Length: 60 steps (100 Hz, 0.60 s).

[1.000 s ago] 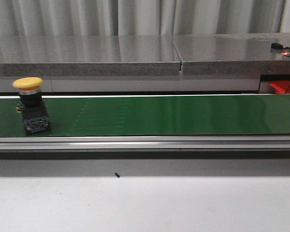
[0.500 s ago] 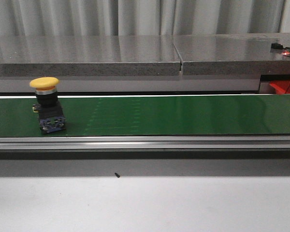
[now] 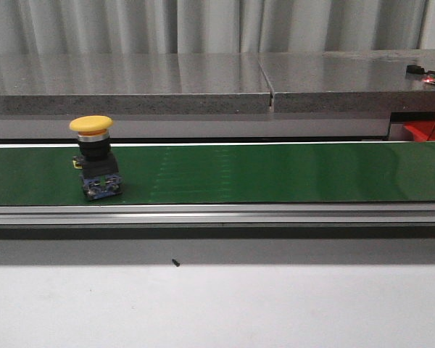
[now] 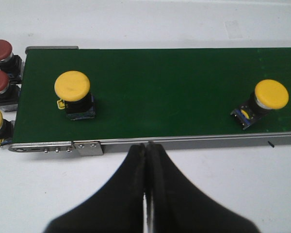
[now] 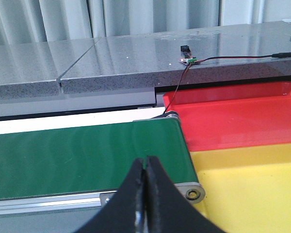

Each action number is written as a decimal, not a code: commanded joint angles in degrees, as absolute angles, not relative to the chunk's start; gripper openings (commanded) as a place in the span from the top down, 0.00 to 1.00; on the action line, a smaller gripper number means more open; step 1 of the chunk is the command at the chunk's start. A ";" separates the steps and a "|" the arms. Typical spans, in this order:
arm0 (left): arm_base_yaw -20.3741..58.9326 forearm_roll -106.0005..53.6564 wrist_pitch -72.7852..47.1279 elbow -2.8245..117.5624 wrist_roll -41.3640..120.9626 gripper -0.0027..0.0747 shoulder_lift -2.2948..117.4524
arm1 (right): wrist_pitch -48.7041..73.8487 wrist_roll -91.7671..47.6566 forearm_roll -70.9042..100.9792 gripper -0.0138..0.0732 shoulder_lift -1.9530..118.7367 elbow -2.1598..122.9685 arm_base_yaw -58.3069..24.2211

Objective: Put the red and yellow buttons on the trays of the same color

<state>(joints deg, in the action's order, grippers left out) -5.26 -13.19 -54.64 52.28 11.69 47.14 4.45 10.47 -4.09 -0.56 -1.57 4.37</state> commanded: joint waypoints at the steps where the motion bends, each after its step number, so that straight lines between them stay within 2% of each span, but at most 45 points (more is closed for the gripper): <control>1: -4.77 -14.01 -50.65 50.72 12.40 0.99 43.76 | 0.00 10.42 -4.77 0.92 -1.78 -0.76 4.69; 30: -4.77 -14.48 -49.36 42.04 12.55 0.99 32.41 | 0.00 10.42 -4.82 0.92 -1.78 -0.76 4.69; 60: -1.59 -14.23 -48.69 37.08 12.66 0.99 24.61 | -7.04 10.42 -4.49 0.92 -1.78 -0.63 4.69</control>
<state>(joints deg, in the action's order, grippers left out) -2.62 -13.10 -52.77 36.19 12.57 25.54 -0.31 10.47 -4.09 -0.56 -1.57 4.37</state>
